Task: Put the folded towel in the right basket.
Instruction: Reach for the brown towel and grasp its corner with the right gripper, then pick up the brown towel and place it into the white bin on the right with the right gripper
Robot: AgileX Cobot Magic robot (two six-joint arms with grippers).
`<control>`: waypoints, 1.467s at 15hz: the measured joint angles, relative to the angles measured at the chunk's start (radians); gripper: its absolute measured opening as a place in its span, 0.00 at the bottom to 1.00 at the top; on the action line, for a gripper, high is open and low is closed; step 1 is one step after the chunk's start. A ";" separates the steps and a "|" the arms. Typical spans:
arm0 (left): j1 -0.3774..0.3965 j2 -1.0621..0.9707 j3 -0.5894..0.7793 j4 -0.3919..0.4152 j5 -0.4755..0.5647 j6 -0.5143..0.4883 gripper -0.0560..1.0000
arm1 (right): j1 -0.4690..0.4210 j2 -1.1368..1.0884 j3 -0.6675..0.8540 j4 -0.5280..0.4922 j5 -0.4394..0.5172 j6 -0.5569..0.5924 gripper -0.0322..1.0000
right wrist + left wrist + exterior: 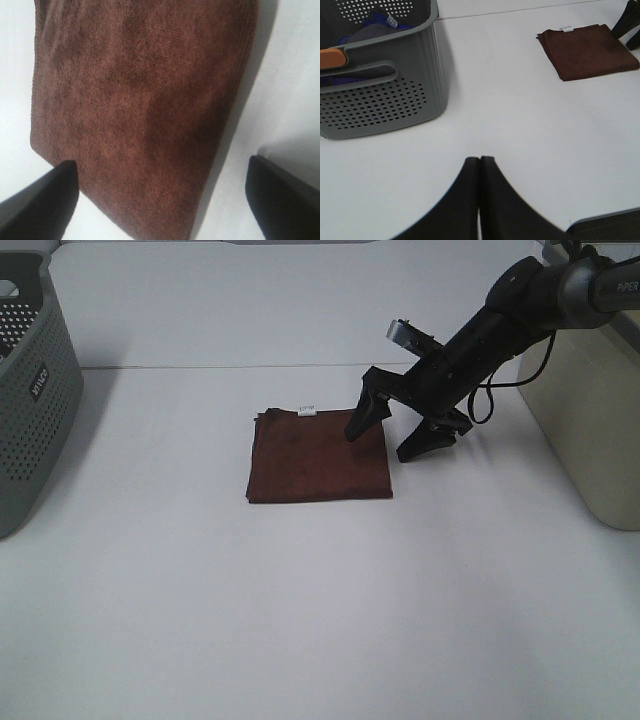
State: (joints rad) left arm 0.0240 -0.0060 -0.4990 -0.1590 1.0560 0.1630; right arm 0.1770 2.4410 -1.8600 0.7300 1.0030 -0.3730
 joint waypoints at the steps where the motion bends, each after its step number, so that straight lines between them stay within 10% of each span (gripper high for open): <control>1: 0.000 0.000 0.000 0.000 0.000 0.000 0.05 | -0.008 0.000 -0.004 0.002 -0.008 0.000 0.87; 9: 0.000 0.000 0.000 0.000 0.000 0.000 0.05 | 0.065 0.043 -0.012 0.118 -0.084 -0.019 0.76; 15: 0.000 0.000 0.000 0.000 0.000 0.000 0.05 | 0.090 0.075 -0.015 0.125 -0.152 0.027 0.07; 22: 0.000 0.000 0.000 0.000 0.000 0.000 0.05 | 0.090 -0.016 -0.028 0.138 -0.040 0.000 0.07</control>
State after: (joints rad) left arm 0.0240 -0.0060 -0.4990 -0.1590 1.0560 0.1630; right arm 0.2670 2.4250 -1.8880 0.8680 0.9630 -0.3730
